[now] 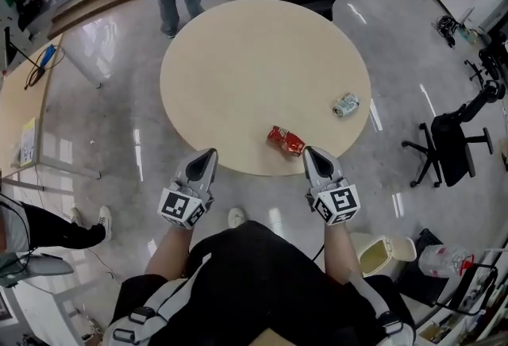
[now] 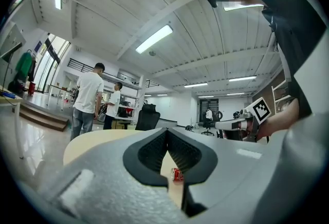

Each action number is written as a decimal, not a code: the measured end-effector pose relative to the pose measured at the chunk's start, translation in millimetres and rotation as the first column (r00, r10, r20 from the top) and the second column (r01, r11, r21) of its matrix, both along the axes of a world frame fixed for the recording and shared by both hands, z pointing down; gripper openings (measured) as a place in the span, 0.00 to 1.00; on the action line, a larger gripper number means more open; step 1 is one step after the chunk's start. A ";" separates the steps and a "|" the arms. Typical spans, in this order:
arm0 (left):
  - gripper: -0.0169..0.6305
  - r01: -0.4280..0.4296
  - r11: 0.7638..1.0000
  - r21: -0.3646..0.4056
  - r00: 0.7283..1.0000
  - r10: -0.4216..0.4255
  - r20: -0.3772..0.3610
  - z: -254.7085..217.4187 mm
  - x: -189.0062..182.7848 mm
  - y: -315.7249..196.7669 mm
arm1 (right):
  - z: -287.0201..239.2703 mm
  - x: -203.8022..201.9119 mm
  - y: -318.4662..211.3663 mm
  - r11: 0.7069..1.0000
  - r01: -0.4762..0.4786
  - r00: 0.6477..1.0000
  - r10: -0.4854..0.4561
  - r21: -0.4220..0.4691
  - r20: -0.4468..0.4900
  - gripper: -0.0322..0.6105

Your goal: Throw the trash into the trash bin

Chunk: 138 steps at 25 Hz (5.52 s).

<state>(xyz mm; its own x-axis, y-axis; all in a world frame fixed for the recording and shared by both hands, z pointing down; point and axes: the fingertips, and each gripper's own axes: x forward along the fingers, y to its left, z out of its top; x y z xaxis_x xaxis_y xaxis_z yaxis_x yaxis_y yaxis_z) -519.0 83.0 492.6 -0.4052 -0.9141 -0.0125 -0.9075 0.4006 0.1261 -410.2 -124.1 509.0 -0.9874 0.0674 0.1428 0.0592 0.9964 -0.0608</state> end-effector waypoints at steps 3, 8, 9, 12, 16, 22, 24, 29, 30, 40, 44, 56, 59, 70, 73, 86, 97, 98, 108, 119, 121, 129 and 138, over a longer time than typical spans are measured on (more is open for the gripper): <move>0.03 0.010 1.000 0.006 1.000 -0.010 -0.007 -3.7 -13.2 6.4 | 19.0 -13.7 3.9 0.998 0.024 0.997 -0.020 0.062 -0.071 0.06; 0.03 0.038 0.999 -0.016 0.999 -0.039 -0.024 10.3 -37.3 28.3 | 52.3 -40.0 6.1 0.996 0.058 0.984 -0.044 0.072 -0.174 0.17; 0.03 0.043 0.999 -0.021 0.999 -0.044 -0.030 12.8 -41.0 31.4 | 56.6 -45.3 7.8 0.996 0.062 0.981 -0.049 0.068 -0.187 0.19; 0.03 0.045 0.999 -0.026 0.998 -0.046 -0.039 14.8 -44.3 32.6 | 70.6 -59.3 12.4 0.993 0.100 0.968 -0.082 0.065 -0.239 0.27; 0.03 0.044 0.999 -0.026 0.998 -0.045 -0.051 15.8 -44.6 23.9 | 95.1 -74.7 12.7 0.976 0.186 0.929 -0.136 0.117 -0.344 0.38; 0.03 0.072 0.997 -0.031 0.994 -0.074 -0.080 21.9 -51.9 4.8 | 117.3 -96.2 8.6 0.932 0.316 0.863 -0.205 0.177 -0.461 0.47; 0.03 0.078 0.997 -0.029 0.993 -0.080 -0.089 22.6 -51.6 -5.0 | 137.0 -98.9 8.1 0.907 0.383 0.810 -0.239 0.174 -0.535 0.51; 0.03 0.072 0.996 -0.050 0.991 -0.077 -0.106 31.3 -38.6 -27.6 | 195.6 -97.4 2.0 0.846 0.511 0.645 -0.258 0.154 -0.719 0.58; 0.03 0.078 0.995 -0.055 0.990 -0.084 -0.115 34.3 -36.9 -29.1 | 204.6 -97.0 1.0 0.834 0.530 0.615 -0.255 0.151 -0.746 0.59; 0.03 0.198 0.973 -0.119 0.965 -0.215 -0.150 42.9 -35.2 -12.6 | 253.6 -103.1 -2.6 0.794 0.603 0.484 -0.289 0.076 -0.826 0.68; 0.03 0.230 0.965 -0.131 0.958 -0.248 -0.145 42.8 -33.7 -4.8 | 264.7 -104.9 -3.6 0.771 0.634 0.450 -0.299 0.065 -0.841 0.68; 0.03 0.234 0.965 -0.121 0.961 -0.249 -0.122 31.6 -28.4 7.5 | 244.1 -112.3 19.7 0.704 0.697 0.485 -0.326 0.134 -0.811 0.58; 0.03 0.227 0.968 -0.108 0.965 -0.239 -0.111 27.6 -28.0 12.1 | 209.9 -130.5 26.5 0.751 0.634 0.617 -0.349 0.182 -0.706 0.58; 0.03 0.186 0.982 -0.020 0.982 -0.186 -0.026 -2.8 -23.9 29.1 | 95.2 -143.7 40.3 0.882 0.421 0.872 -0.331 0.210 -0.361 0.58; 0.03 0.187 0.982 0.005 0.982 -0.187 -0.019 -8.4 -27.5 40.0 | 64.3 -143.7 54.8 0.926 0.369 0.912 -0.342 0.085 -0.227 0.58; 0.03 0.006 0.997 0.082 1.000 -0.004 -0.024 -5.0 -11.0 31.4 | -0.6 -63.6 52.7 0.983 0.129 0.991 -0.124 -0.134 0.041 0.58; 0.03 -0.103 0.991 0.081 0.995 0.104 -0.003 -9.5 6.1 6.2 | -20.4 -11.7 16.8 0.992 0.001 0.995 0.011 -0.125 0.095 0.58; 0.03 -0.117 0.990 0.075 0.993 0.117 0.005 -10.9 9.4 3.2 | -22.9 -8.2 13.7 0.992 -0.003 0.995 0.017 -0.128 0.103 0.58; 0.03 -0.243 0.967 0.071 0.970 0.243 0.002 -14.4 68.8 -60.6 | -36.9 89.4 -17.0 0.995 -0.090 0.986 0.095 -0.043 0.138 0.58; 0.03 -0.430 0.899 0.086 0.901 0.433 -0.009 -20.5 189.7 -139.0 | -21.2 236.9 -90.6 0.946 -0.310 0.936 0.322 -0.095 0.145 0.58; 0.03 -0.457 0.886 0.076 0.889 0.458 0.000 -21.4 211.7 -148.2 | -22.4 259.5 -96.8 0.935 -0.338 0.922 0.352 -0.107 0.164 0.58; 0.03 -0.540 0.837 0.082 0.840 0.543 -0.009 -21.9 266.1 -169.2 | -24.7 327.8 -92.2 0.892 -0.438 0.872 0.451 -0.107 0.192 0.58; 0.03 -0.684 0.719 0.124 0.719 0.693 -0.052 -20.2 378.1 -214.1 | -20.9 503.3 -86.7 0.714 -0.693 0.694 0.698 -0.101 0.174 0.58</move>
